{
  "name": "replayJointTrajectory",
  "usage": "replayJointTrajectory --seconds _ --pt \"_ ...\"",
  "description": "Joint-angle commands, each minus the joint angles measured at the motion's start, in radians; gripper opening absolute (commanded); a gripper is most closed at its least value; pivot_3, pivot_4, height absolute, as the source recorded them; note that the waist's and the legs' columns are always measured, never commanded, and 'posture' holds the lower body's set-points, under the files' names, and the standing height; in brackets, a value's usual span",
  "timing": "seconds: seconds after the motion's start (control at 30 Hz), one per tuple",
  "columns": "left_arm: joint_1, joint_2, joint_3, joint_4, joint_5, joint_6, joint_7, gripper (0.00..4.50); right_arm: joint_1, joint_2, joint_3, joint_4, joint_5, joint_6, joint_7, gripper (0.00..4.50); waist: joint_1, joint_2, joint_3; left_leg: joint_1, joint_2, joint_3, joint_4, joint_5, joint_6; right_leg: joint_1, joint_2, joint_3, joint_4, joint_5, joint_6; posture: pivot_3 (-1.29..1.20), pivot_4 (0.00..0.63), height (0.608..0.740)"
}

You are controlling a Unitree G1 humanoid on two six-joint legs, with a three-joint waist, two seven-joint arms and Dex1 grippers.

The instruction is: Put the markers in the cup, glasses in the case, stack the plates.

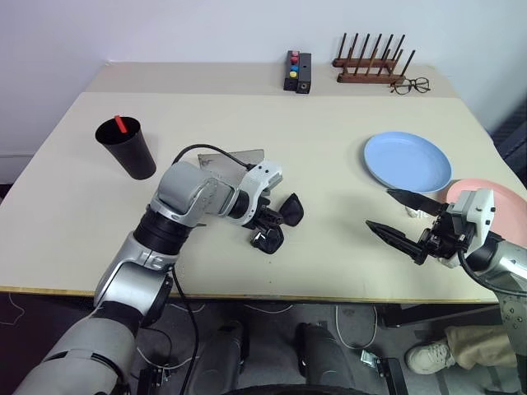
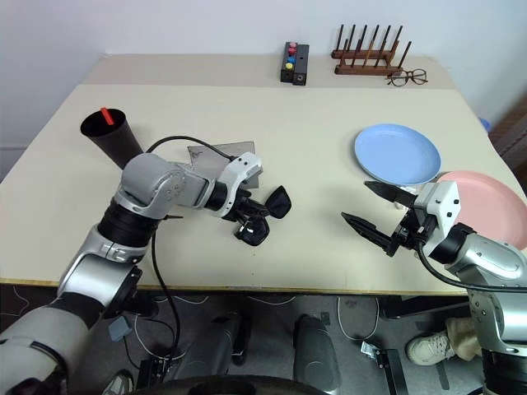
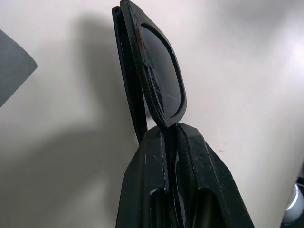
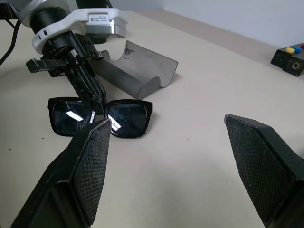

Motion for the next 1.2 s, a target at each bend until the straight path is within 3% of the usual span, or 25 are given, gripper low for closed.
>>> replayJointTrajectory --seconds 0.03,0.3,0.43,0.6,0.73,0.87,1.0,1.2 --pt "0.005 0.036 0.033 -0.08 -0.008 -0.1 -0.059 0.04 -0.03 -0.003 -0.017 -0.005 0.006 -0.022 0.001 3.91 0.001 0.0 0.0 0.0 0.0 0.0 0.0 0.0 0.0 0.0 0.0 0.0 0.0 0.0 0.0 0.0 0.15 0.74" --pt "0.029 0.016 0.146 -0.129 -0.065 -0.289 -0.161 0.04 -0.079 -0.002 0.006 0.037 -0.012 -0.035 0.012 3.91 0.002 0.0 0.0 -0.001 0.0 0.0 0.0 0.0 0.0 0.0 0.0 0.0 -0.002 0.0 0.0 0.0 0.15 0.74" --pt "0.04 0.011 0.177 -0.121 0.015 -0.552 -0.174 0.04 -0.101 0.0 0.019 0.056 -0.019 -0.042 0.02 3.91 0.001 0.0 0.0 -0.001 0.0 0.001 0.0 0.0 0.0 0.0 0.0 0.0 -0.002 0.0 0.0 0.0 0.15 0.74" --pt "-0.141 0.088 0.212 0.229 0.109 -0.8 -0.299 0.04 -0.137 0.007 0.046 0.08 -0.026 -0.05 0.03 3.91 0.001 0.0 0.0 -0.001 0.0 0.001 0.0 0.0 0.0 0.0 0.0 0.0 -0.002 0.001 -0.001 0.0 0.15 0.74" --pt "-0.299 0.122 0.219 0.588 0.265 -1.157 -0.27 0.04 -0.174 0.02 0.072 0.105 -0.033 -0.058 0.036 3.91 0.002 0.0 0.0 -0.001 0.0 0.001 0.0 0.001 0.001 0.0 0.001 0.0 -0.005 0.001 -0.001 0.0 0.15 0.74" --pt "-0.409 0.157 0.18 0.869 0.376 -1.377 -0.374 0.04 -0.213 0.038 0.097 0.126 -0.038 -0.057 0.032 3.91 0.002 -0.001 0.001 -0.002 0.0 0.002 -0.002 0.0 0.001 0.0 0.0 0.0 -0.007 0.003 0.003 0.0 0.15 0.74" --pt "-0.468 0.175 0.175 1.03 0.409 -1.459 -0.597 0.04 -0.236 0.036 0.135 0.173 -0.059 -0.062 0.064 3.91 0.001 -0.001 0.001 -0.003 0.0 0.003 -0.002 0.0 0.003 0.0 0.001 0.0 -0.009 0.004 0.004 0.0 0.15 0.74" --pt "-0.481 0.172 0.141 1.135 0.502 -1.536 -0.772 0.04 -0.237 -0.017 0.131 0.239 -0.087 -0.082 0.134 3.91 0.001 -0.001 0.001 -0.004 0.0 0.003 0.0 -0.001 0.003 0.0 0.001 -0.001 -0.009 0.005 0.006 0.0 0.15 0.74"
